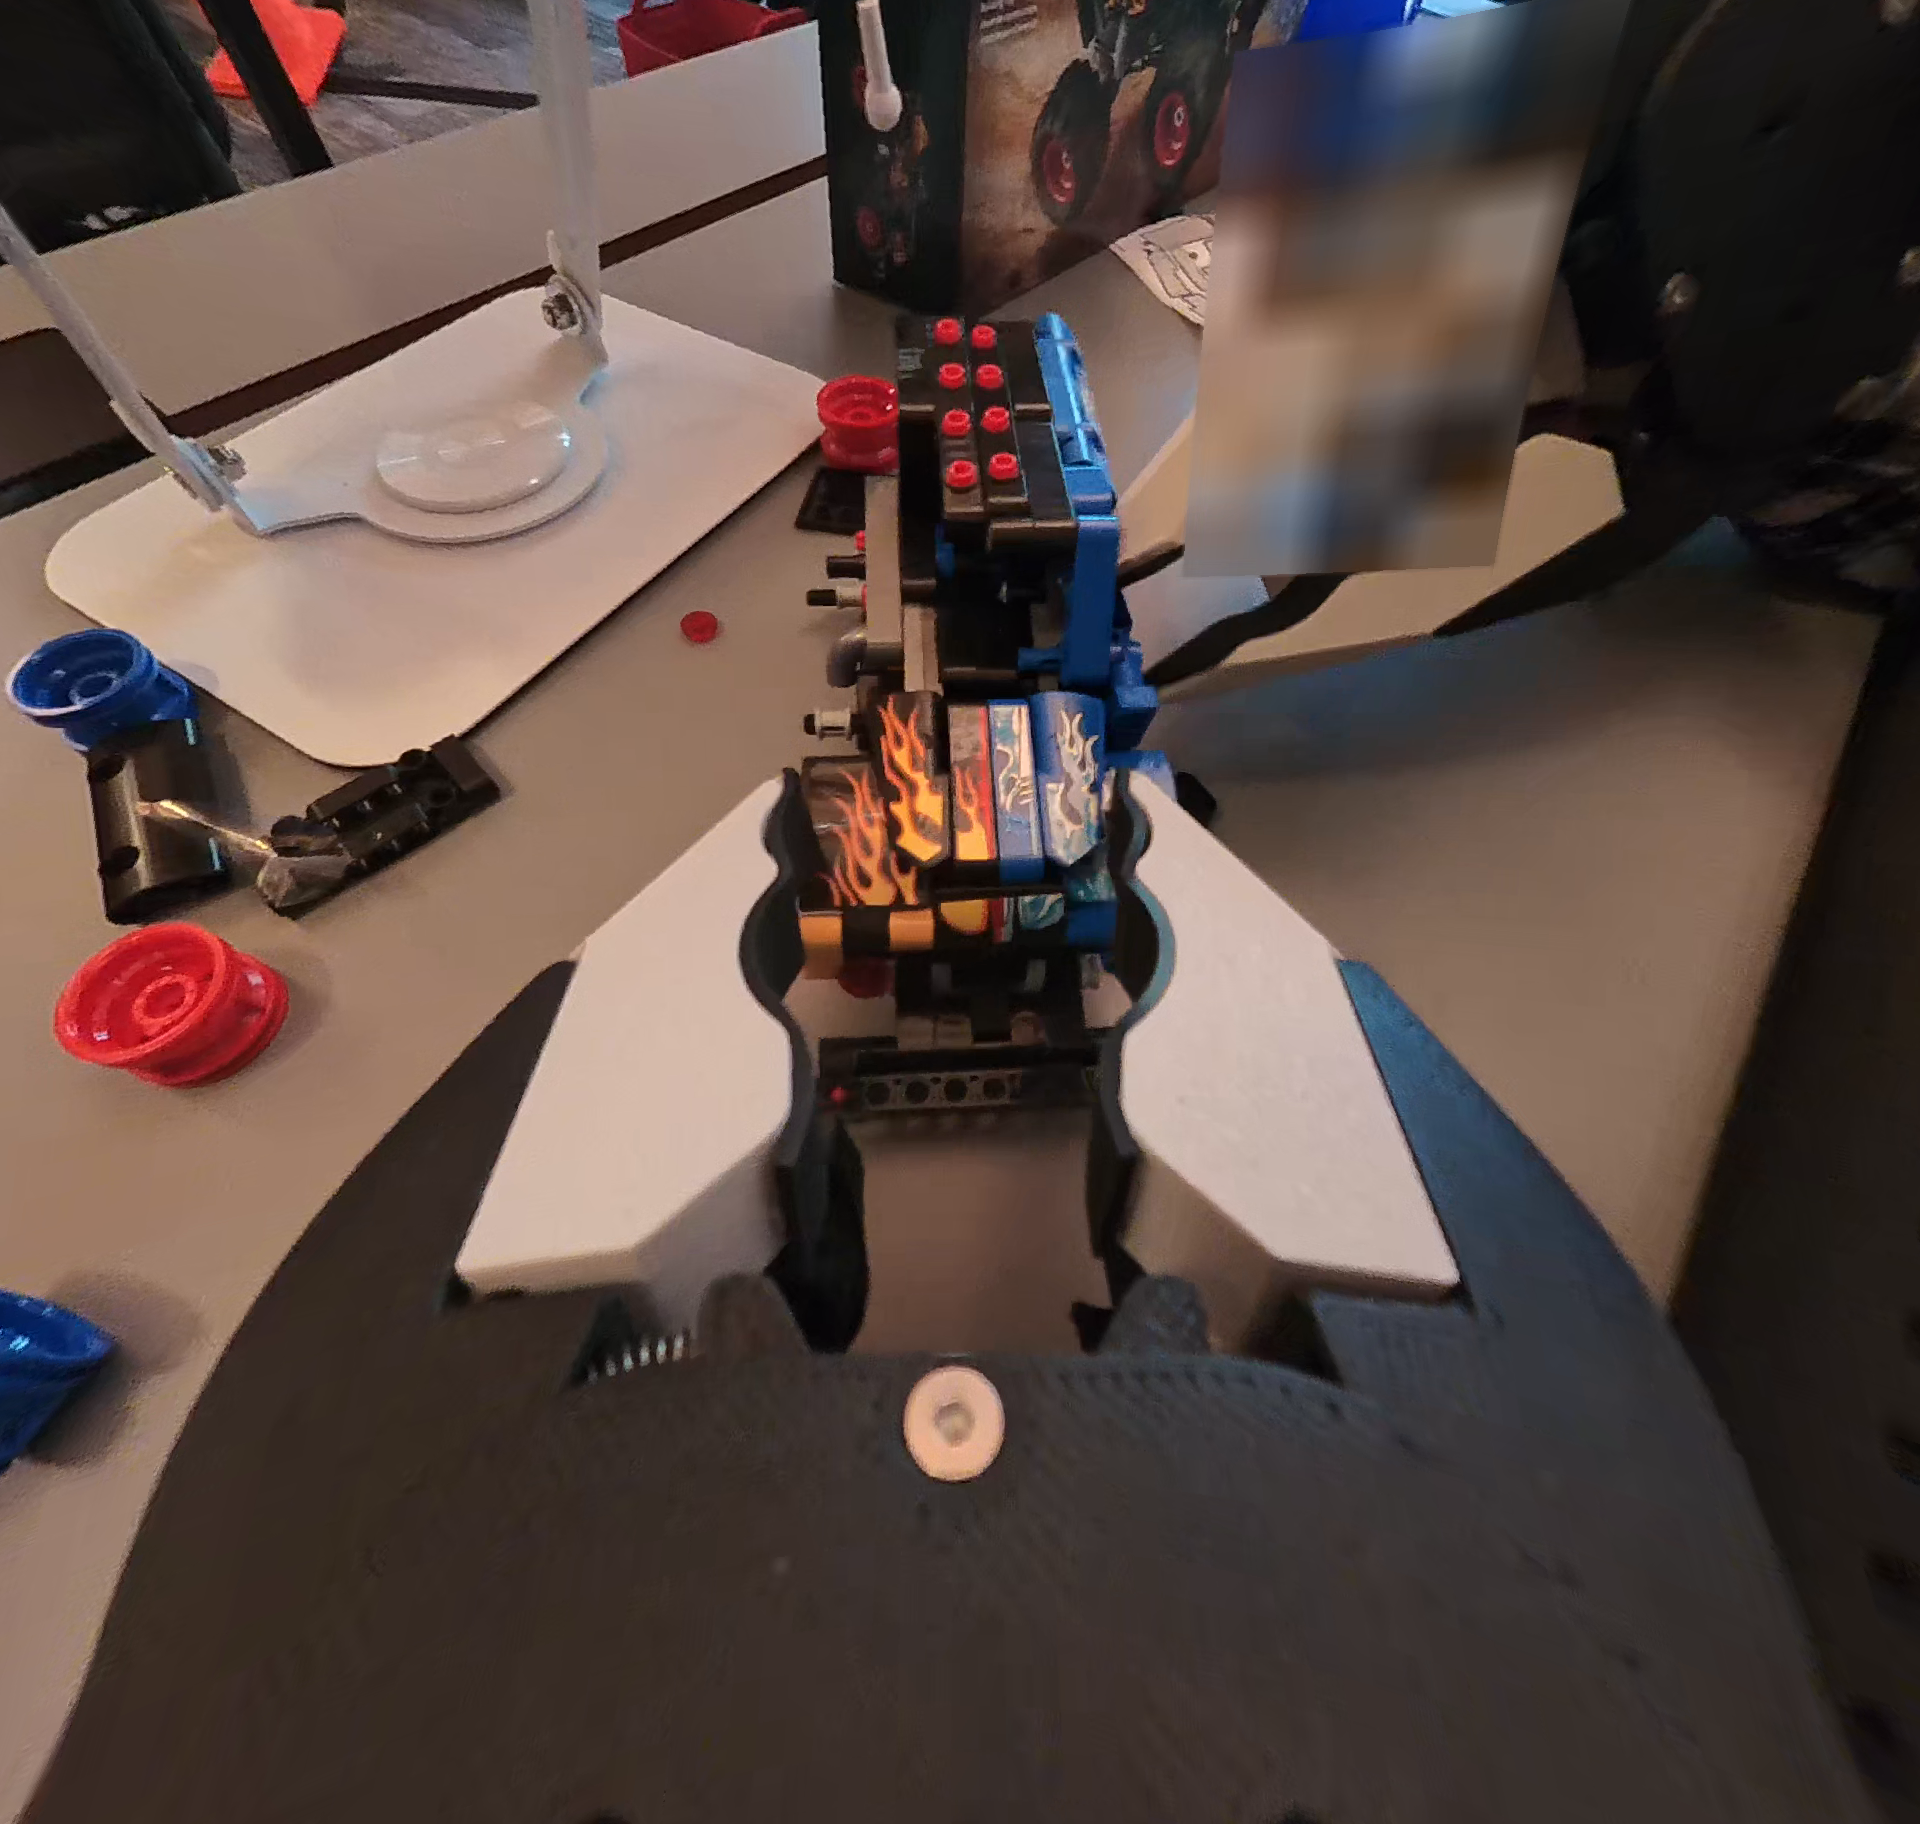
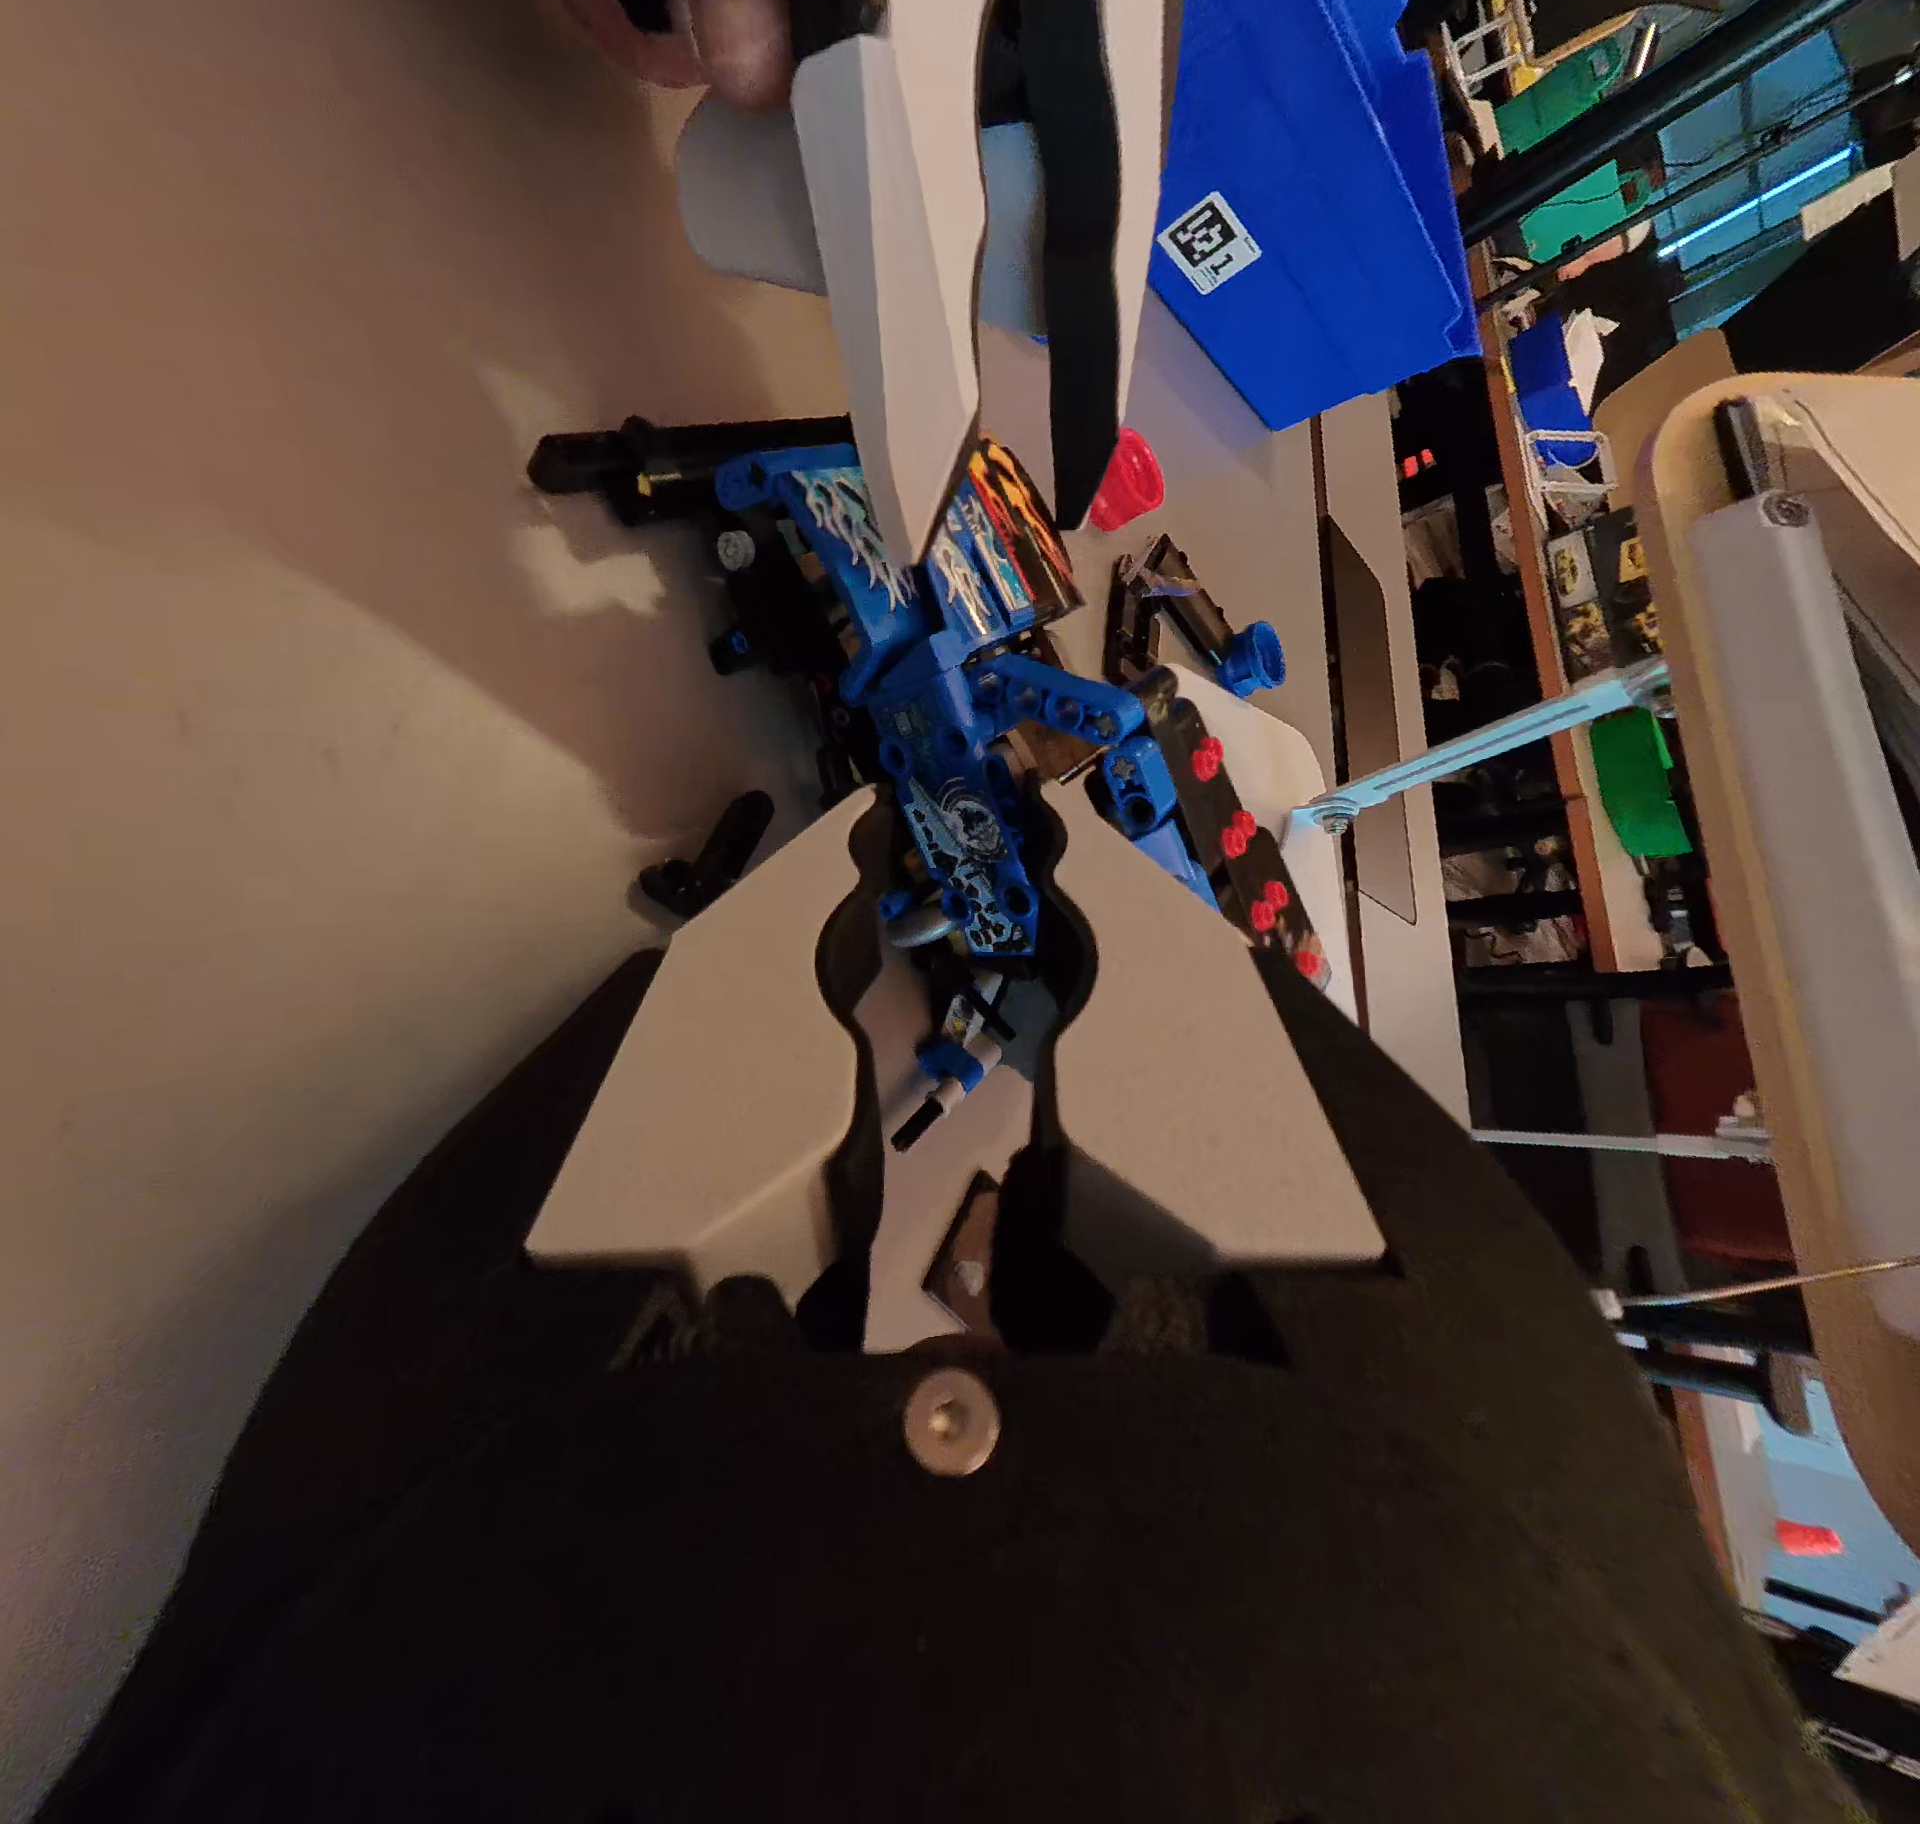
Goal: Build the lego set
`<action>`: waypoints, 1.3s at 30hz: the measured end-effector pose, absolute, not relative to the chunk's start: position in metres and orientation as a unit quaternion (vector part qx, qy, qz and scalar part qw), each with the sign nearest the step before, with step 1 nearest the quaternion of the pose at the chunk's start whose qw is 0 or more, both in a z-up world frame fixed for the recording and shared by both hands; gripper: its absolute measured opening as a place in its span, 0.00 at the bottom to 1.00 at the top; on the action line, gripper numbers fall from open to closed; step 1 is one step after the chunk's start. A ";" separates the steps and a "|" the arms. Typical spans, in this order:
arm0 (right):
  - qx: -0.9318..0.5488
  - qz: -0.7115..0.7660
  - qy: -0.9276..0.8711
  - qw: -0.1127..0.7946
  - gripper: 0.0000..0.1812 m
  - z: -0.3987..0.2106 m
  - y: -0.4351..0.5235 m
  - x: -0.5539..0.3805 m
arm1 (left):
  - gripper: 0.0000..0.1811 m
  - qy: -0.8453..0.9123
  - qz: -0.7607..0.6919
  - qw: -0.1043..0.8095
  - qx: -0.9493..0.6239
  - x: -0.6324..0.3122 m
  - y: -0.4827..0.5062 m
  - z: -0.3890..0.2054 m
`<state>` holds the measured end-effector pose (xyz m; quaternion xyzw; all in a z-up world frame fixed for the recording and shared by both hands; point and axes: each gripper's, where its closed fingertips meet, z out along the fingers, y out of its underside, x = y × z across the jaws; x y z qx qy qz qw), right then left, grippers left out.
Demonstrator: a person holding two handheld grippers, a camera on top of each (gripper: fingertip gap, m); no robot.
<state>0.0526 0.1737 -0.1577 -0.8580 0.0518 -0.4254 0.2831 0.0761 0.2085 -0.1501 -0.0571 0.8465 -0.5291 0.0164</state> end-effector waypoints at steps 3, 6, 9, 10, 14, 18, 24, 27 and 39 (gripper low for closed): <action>-0.860 -0.415 0.060 0.290 0.11 -0.157 0.168 0.052 | 0.31 0.849 -0.526 0.019 -0.046 0.072 0.207 -0.151; -0.865 -0.389 0.076 0.308 0.14 -0.158 0.167 0.049 | 0.30 0.850 -0.526 0.016 -0.039 0.069 0.207 -0.151; -0.869 -0.371 0.080 0.317 0.15 -0.158 0.165 0.046 | 0.30 0.850 -0.526 0.013 -0.032 0.066 0.206 -0.151; -0.870 -0.367 0.080 0.319 0.15 -0.157 0.164 0.045 | 0.30 0.850 -0.525 0.013 -0.030 0.065 0.206 -0.151; -0.871 -0.351 0.088 0.334 0.14 -0.154 0.162 0.042 | 0.30 0.850 -0.525 0.012 -0.028 0.064 0.206 -0.151; -0.871 -0.340 0.092 0.342 0.12 -0.151 0.157 0.039 | 0.30 0.851 -0.525 0.011 -0.026 0.063 0.207 -0.151; -0.873 -0.316 0.105 0.355 0.09 -0.146 0.147 0.034 | 0.29 0.852 -0.523 0.013 -0.021 0.062 0.207 -0.152; -0.876 -0.309 0.120 0.351 0.08 -0.149 0.139 0.037 | 0.29 0.852 -0.523 0.012 -0.020 0.061 0.208 -0.151; -0.869 -0.318 0.166 0.340 0.08 -0.156 0.125 0.051 | 0.30 0.859 -0.510 0.027 0.031 0.046 0.207 -0.154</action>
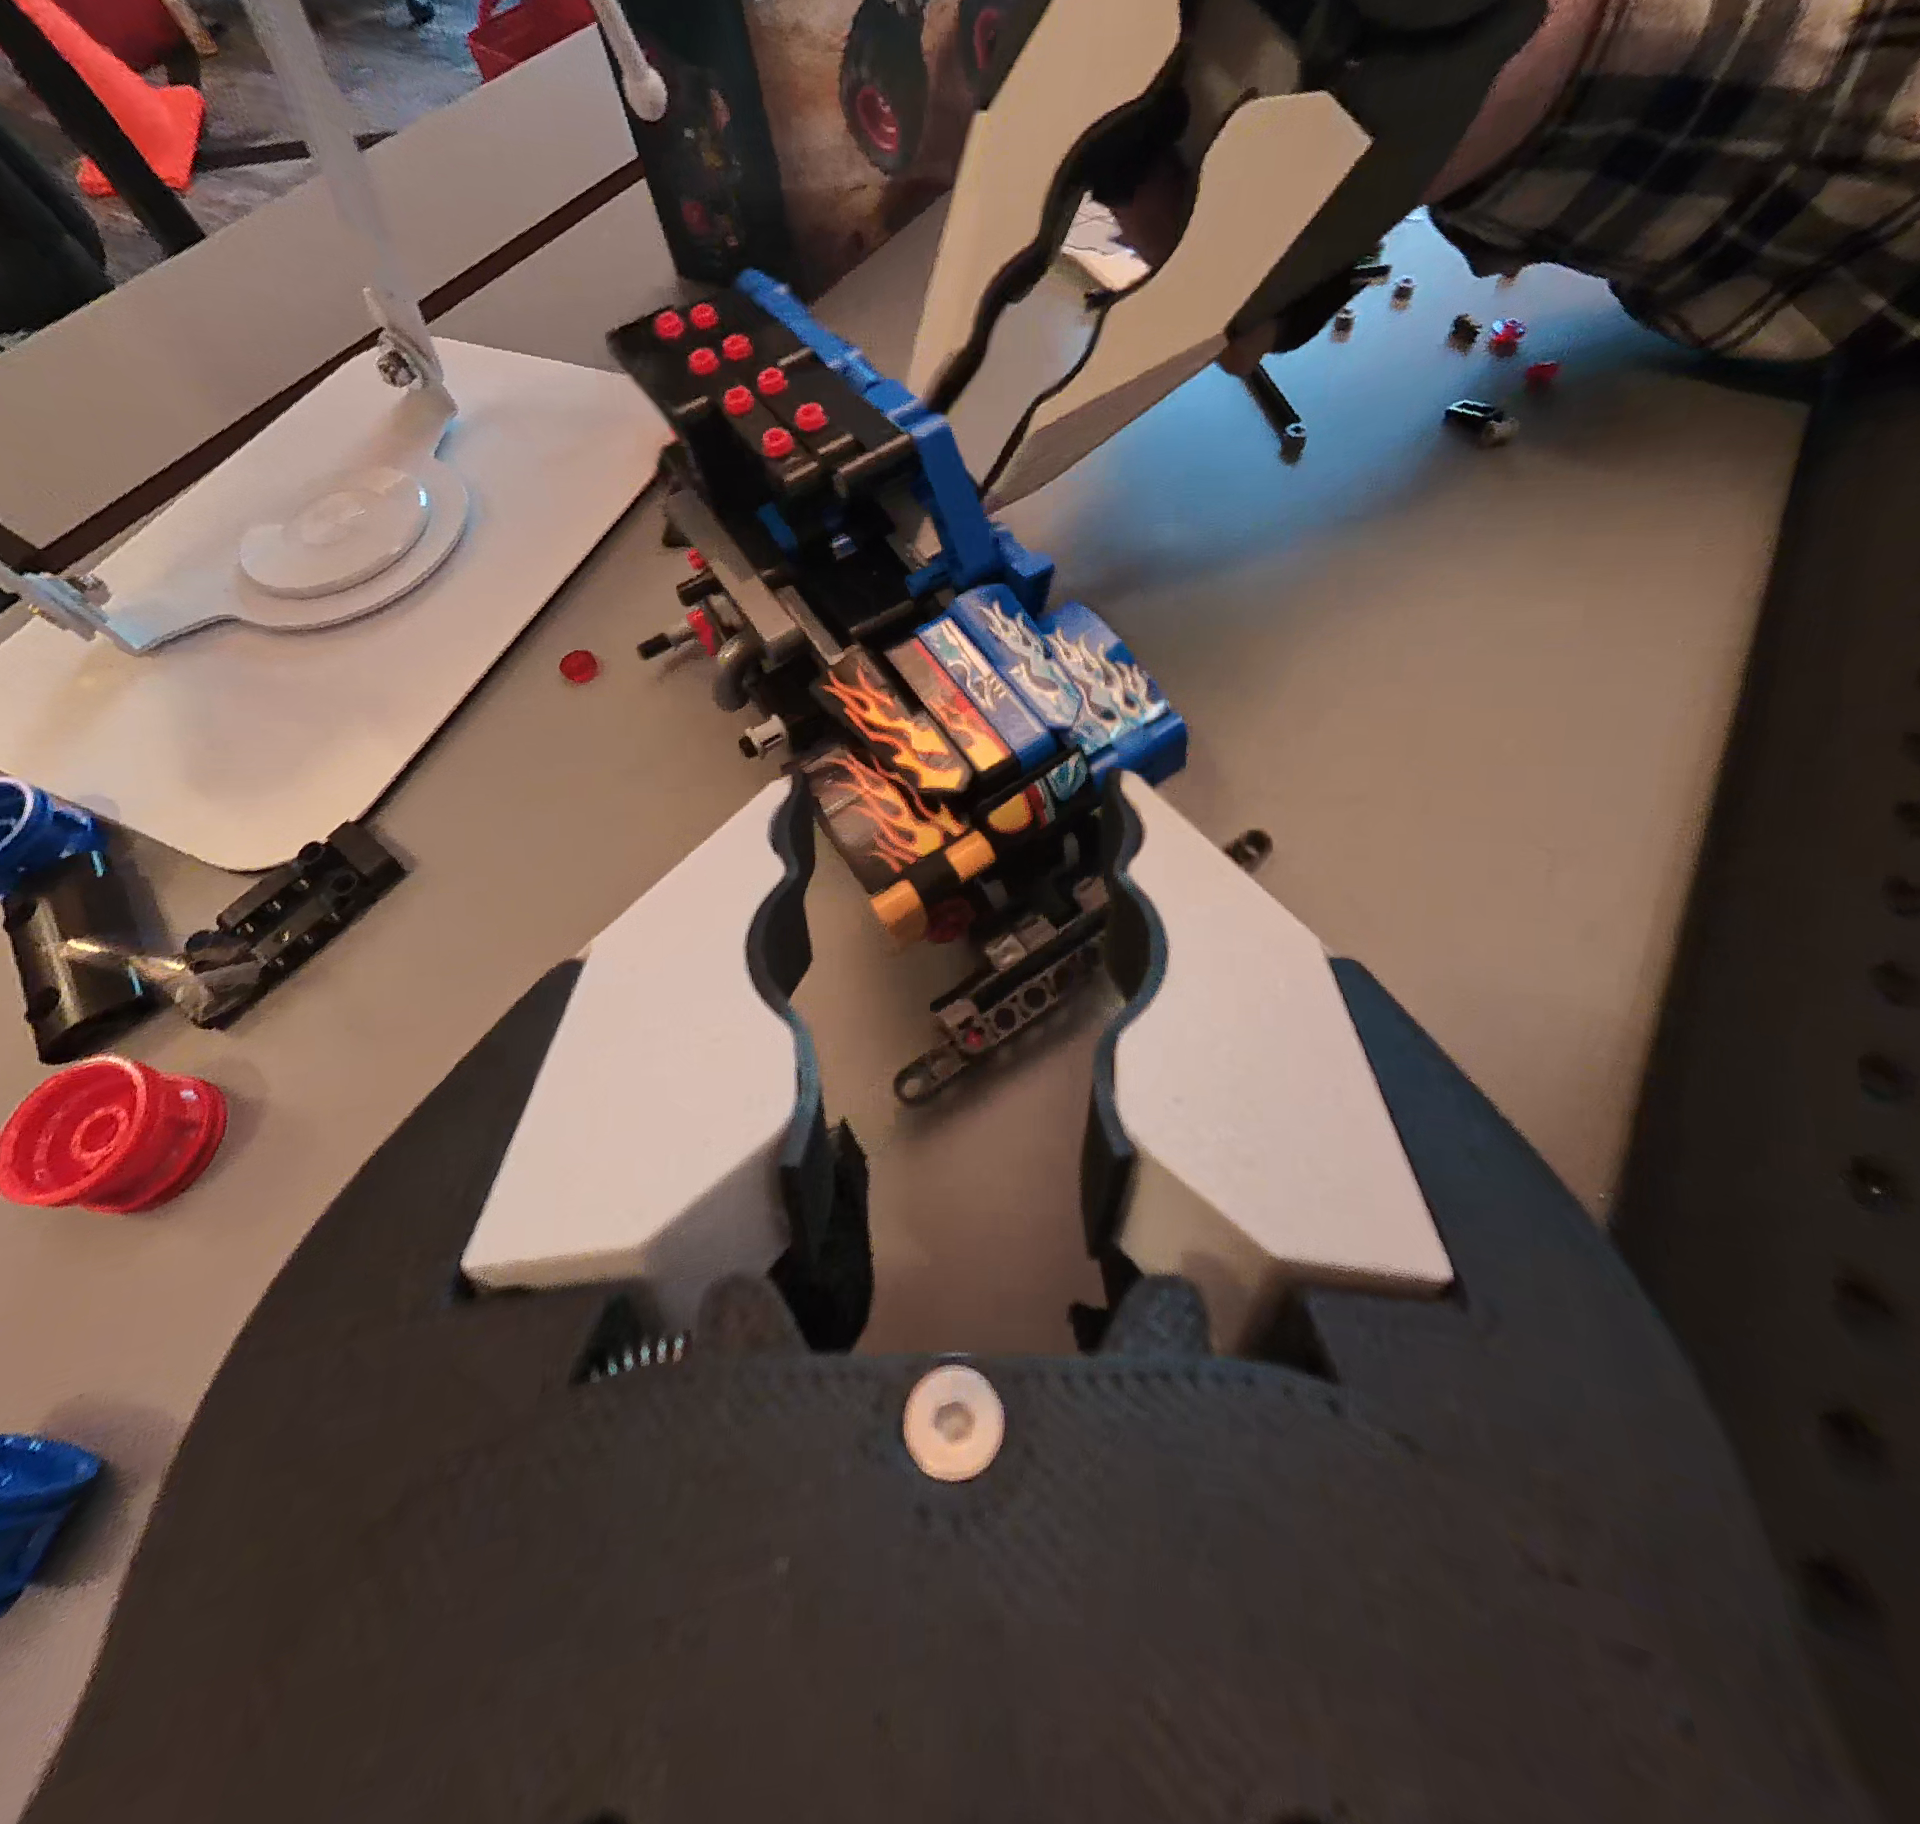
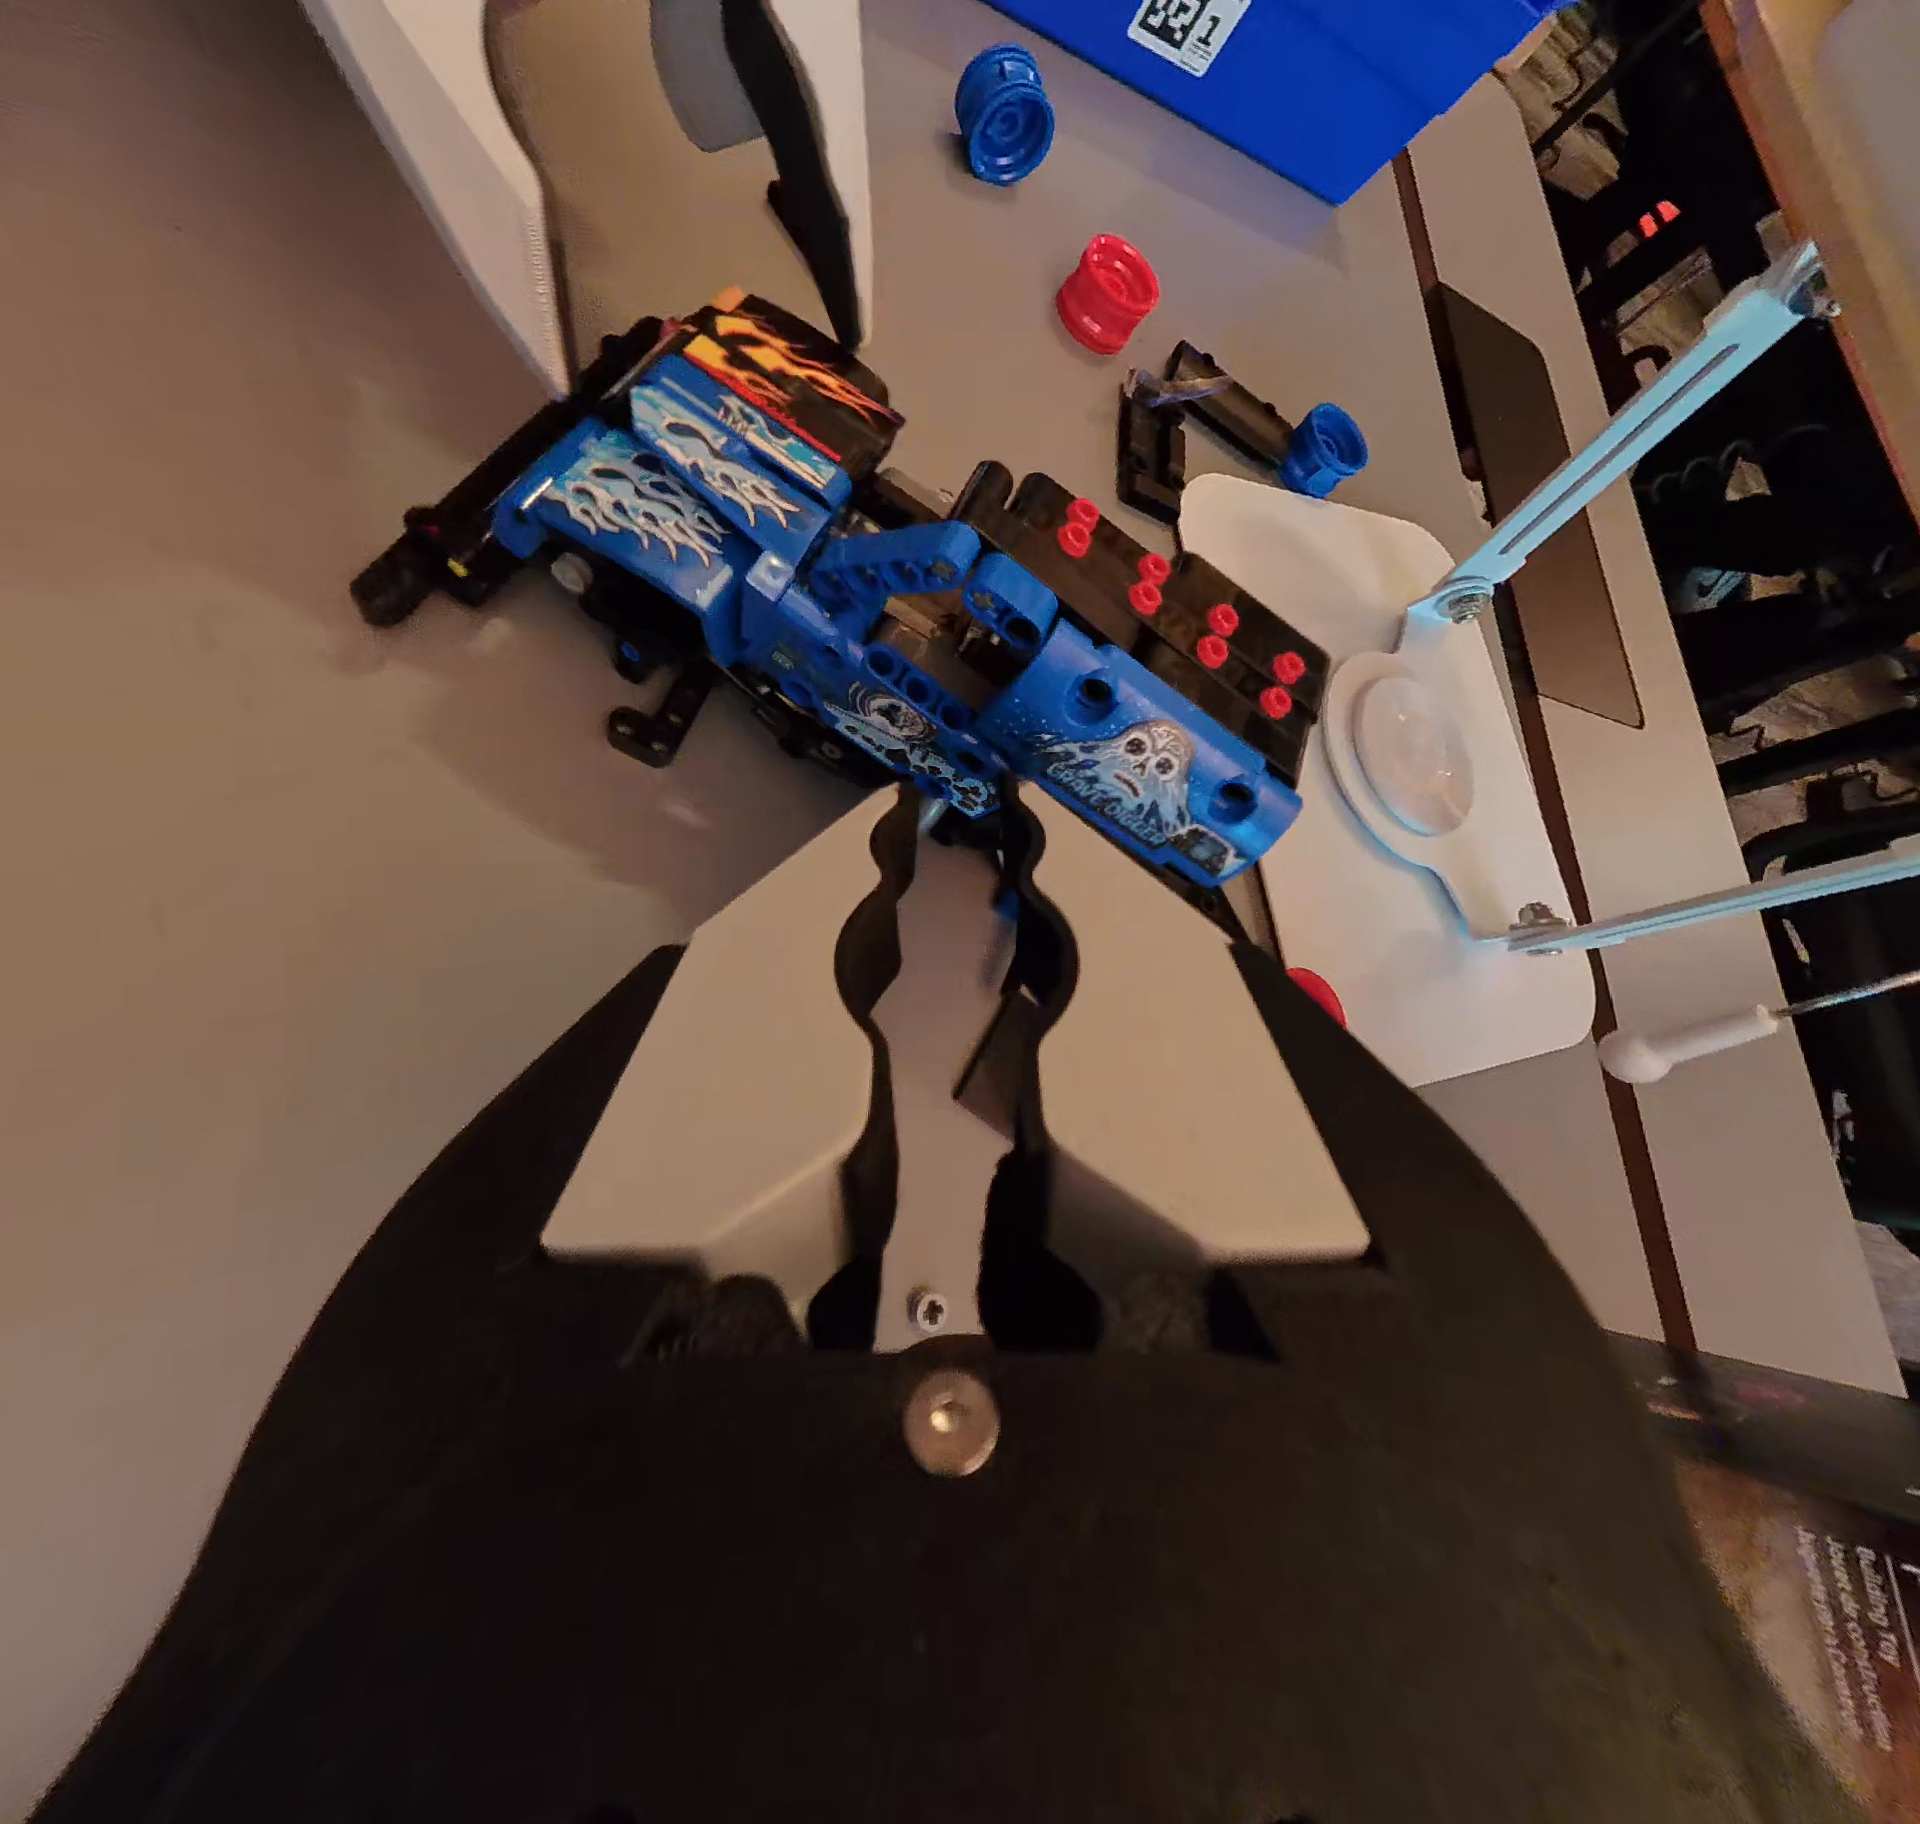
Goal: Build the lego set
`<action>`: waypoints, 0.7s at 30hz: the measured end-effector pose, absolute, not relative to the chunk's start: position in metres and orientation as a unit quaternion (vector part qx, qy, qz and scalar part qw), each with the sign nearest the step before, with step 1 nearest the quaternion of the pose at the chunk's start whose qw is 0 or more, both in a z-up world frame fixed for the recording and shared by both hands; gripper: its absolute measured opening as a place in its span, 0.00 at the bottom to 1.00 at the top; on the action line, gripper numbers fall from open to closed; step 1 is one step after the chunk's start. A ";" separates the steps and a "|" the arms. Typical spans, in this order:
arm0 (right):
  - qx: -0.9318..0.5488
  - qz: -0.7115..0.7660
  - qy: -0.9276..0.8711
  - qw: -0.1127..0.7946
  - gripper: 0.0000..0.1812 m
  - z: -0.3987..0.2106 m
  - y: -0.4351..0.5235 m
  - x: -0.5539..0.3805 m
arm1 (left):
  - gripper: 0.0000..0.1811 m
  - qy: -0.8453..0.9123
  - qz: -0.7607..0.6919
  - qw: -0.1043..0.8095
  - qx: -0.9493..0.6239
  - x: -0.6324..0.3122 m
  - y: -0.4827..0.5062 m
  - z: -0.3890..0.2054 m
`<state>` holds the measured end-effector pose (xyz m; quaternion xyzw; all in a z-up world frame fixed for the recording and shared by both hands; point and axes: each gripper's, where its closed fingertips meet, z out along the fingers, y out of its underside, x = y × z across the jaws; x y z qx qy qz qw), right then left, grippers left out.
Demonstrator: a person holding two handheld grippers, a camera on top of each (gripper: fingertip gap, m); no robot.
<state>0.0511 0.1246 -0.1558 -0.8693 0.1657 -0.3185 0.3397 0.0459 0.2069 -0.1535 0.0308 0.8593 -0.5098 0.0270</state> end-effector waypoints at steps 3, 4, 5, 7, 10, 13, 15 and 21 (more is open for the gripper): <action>-0.866 -0.318 0.178 0.342 0.11 -0.157 0.122 0.054 | 0.29 0.858 -0.511 0.021 0.049 0.038 0.205 -0.154; -0.866 -0.318 0.181 0.341 0.12 -0.158 0.121 0.055 | 0.29 0.858 -0.511 0.019 0.055 0.035 0.204 -0.154; -0.866 -0.317 0.184 0.341 0.14 -0.159 0.120 0.056 | 0.30 0.857 -0.511 0.017 0.063 0.032 0.203 -0.154; -0.865 -0.312 0.192 0.343 0.16 -0.160 0.119 0.057 | 0.29 0.855 -0.513 0.014 0.075 0.025 0.200 -0.154; -0.868 -0.300 0.203 0.341 0.17 -0.165 0.116 0.058 | 0.30 0.853 -0.514 0.015 0.088 0.017 0.194 -0.155; -0.874 -0.292 0.201 0.332 0.13 -0.173 0.114 0.057 | 0.31 0.852 -0.513 0.025 0.098 0.011 0.186 -0.156; -0.875 -0.293 0.203 0.327 0.09 -0.175 0.111 0.058 | 0.32 0.851 -0.513 0.027 0.109 0.006 0.183 -0.156; -0.875 -0.280 0.224 0.325 0.12 -0.177 0.101 0.059 | 0.30 0.848 -0.512 0.017 0.134 -0.009 0.179 -0.158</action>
